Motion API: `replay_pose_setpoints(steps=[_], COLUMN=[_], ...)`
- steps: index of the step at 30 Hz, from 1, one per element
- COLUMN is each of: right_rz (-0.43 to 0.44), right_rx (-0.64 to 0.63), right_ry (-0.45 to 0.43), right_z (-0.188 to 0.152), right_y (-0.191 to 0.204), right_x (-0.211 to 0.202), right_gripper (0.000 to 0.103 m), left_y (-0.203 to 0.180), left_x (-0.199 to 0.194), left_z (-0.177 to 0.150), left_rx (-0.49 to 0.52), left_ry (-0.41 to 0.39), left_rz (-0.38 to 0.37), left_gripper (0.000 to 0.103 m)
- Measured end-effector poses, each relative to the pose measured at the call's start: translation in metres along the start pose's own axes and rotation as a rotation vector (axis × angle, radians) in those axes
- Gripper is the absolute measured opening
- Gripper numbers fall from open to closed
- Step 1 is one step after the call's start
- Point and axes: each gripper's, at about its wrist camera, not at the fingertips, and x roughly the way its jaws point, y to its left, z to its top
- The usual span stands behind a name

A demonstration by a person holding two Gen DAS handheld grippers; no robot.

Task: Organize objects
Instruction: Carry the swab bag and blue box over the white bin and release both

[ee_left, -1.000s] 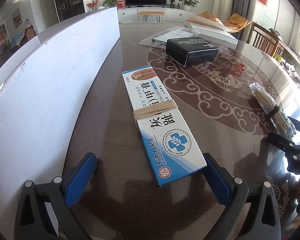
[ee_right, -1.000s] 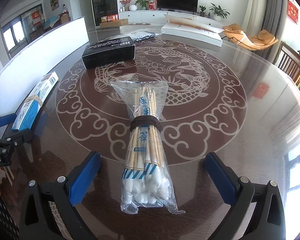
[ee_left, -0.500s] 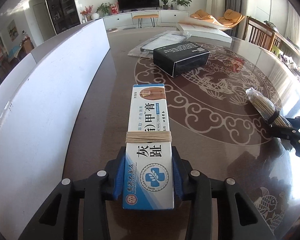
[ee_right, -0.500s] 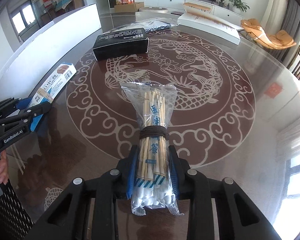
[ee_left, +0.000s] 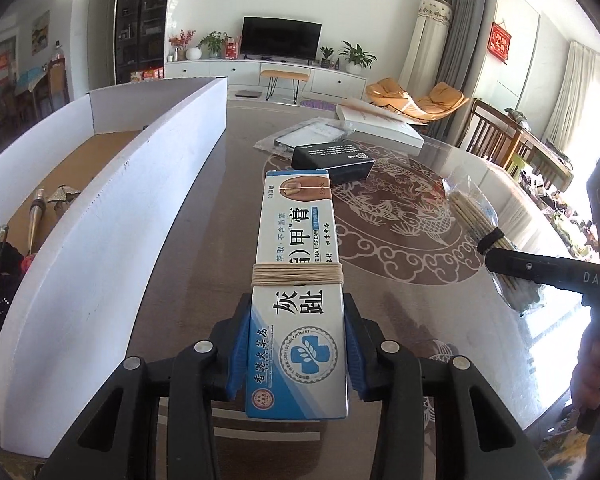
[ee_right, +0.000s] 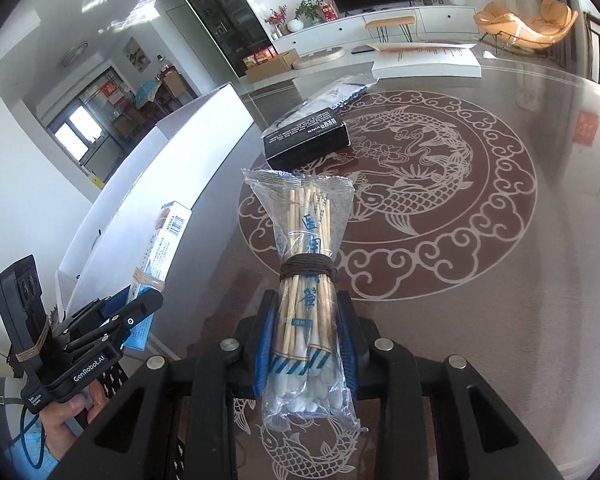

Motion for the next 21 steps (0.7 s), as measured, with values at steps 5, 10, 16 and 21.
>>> replay_pose_setpoints(steps=[5,10,16,21], right_rz=[0.057,0.184,0.347,0.380], right_rx=[-0.038,-0.121,-0.237,-0.229], right_ry=[-0.042,-0.070,-0.036,0.065], right_z=[0.018,0.048,0.068,0.057], right_y=[0.039,0.116,0.237,0.280], right_x=[-0.010,-0.002,0.044,0.099], right_gripper=[0.029,0.029,0.033,0.089], left_y=[0.026,0.095,0.194,0.213], left_x=[-0.048,-0.081,-0.050,-0.044], left_z=[0.022,0.060,0.072,0.052], left_rx=[-0.077,-0.171,-0.247,-0.232], left_ry=[-0.097,-0.156,0.032,0.073], left_rz=[-0.014,0.091,0.258,0.413], left_gripper=[0.041,0.041,0.047,0.079])
